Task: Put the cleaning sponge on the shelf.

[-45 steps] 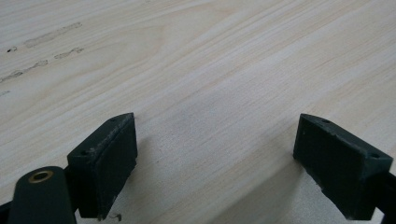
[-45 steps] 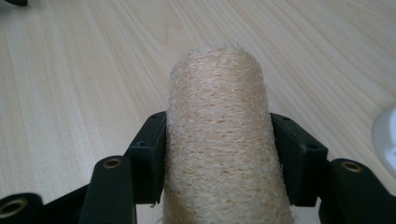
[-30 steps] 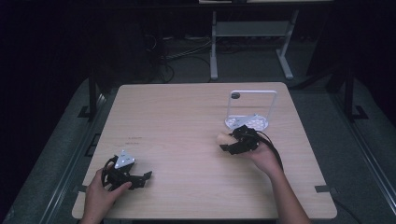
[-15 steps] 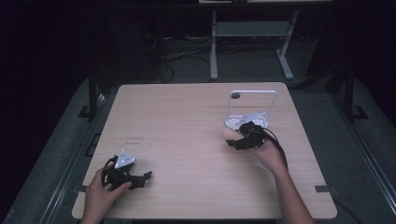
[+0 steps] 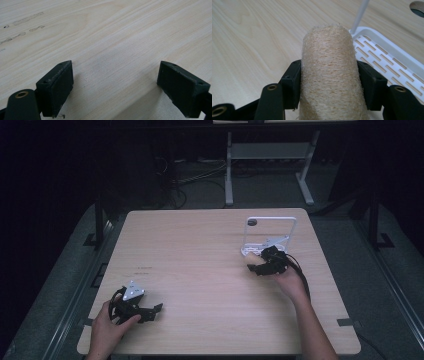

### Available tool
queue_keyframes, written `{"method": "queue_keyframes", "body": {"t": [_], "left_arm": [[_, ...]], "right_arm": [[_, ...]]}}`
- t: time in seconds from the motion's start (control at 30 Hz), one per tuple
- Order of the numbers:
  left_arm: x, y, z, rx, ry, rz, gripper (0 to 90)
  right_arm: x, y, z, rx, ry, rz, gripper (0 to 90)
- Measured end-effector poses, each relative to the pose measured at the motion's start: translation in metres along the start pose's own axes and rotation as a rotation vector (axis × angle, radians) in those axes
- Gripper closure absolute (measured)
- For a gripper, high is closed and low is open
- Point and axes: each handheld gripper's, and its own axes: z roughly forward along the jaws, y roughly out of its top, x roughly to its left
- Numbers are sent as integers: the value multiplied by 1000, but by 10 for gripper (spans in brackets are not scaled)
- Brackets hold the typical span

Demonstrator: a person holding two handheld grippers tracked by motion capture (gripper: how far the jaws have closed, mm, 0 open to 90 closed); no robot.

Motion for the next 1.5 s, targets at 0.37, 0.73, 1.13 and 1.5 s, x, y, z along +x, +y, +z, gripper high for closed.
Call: {"method": "queue_keyframes", "body": {"t": [0.37, 0.73, 1.13, 1.5], "left_arm": [[0, 0, 0, -1, 0, 0, 130], [0, 0, 0, 0, 0, 0, 130], [0, 0, 0, 0, 0, 0, 130], [0, 0, 0, 0, 0, 0, 130]], "right_arm": [[-19, 3, 4, 8, -52, 42, 418], [-36, 9, 18, 22, -101, 75, 416], [-49, 11, 33, 46, -133, 99, 415], [-50, 13, 39, 65, -146, 105, 407]]}}
